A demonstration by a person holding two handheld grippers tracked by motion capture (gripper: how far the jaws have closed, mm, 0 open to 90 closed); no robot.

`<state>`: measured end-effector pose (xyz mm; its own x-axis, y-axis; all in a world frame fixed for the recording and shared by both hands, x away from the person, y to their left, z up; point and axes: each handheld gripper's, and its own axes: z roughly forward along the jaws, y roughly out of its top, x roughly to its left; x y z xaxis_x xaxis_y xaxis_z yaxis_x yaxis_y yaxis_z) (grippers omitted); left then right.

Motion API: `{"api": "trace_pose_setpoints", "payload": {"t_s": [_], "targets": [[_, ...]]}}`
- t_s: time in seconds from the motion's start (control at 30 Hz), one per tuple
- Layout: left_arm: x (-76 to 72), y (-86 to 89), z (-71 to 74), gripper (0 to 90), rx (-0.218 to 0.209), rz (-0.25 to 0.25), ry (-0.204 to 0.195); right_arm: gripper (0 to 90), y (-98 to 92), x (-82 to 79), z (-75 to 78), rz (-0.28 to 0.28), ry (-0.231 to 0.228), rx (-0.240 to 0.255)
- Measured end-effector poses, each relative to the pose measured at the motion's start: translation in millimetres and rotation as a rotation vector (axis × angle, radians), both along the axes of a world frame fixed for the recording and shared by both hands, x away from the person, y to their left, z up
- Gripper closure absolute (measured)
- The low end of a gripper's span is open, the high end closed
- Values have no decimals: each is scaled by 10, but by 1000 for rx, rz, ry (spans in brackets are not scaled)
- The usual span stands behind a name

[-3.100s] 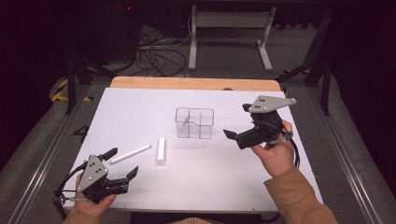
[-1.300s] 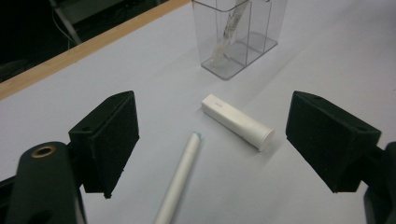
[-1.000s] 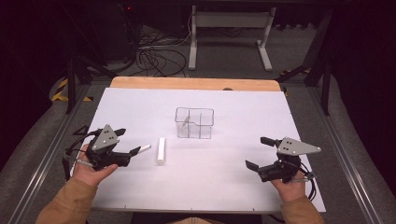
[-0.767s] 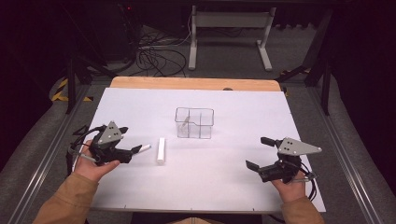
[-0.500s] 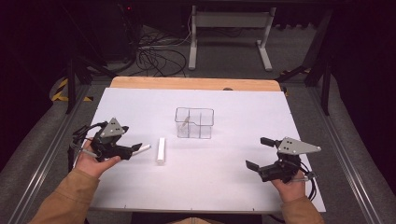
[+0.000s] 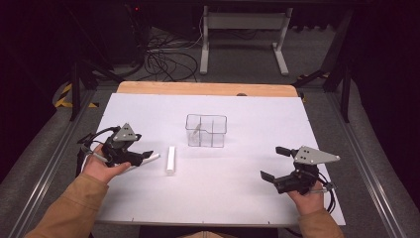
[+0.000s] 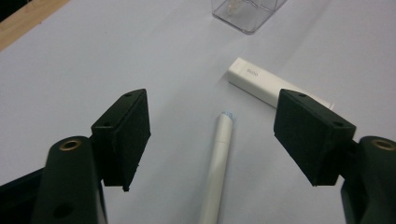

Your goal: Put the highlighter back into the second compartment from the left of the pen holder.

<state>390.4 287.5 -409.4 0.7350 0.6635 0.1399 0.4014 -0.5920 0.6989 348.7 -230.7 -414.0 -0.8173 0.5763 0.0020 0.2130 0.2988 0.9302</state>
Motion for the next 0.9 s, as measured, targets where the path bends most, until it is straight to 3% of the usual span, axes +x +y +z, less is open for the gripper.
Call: {"api": "trace_pose_setpoints", "payload": {"t_s": [0.37,0.6,0.9], "targets": [[115,-26,-83,383,46,-41,92,5,0,-4,-3,7,1,0],[184,-78,-138,439,121,-56,153,5,7,2,-12,13,9,1],[245,-180,-171,469,176,-78,210,5,12,5,-21,18,15,-1]]}}
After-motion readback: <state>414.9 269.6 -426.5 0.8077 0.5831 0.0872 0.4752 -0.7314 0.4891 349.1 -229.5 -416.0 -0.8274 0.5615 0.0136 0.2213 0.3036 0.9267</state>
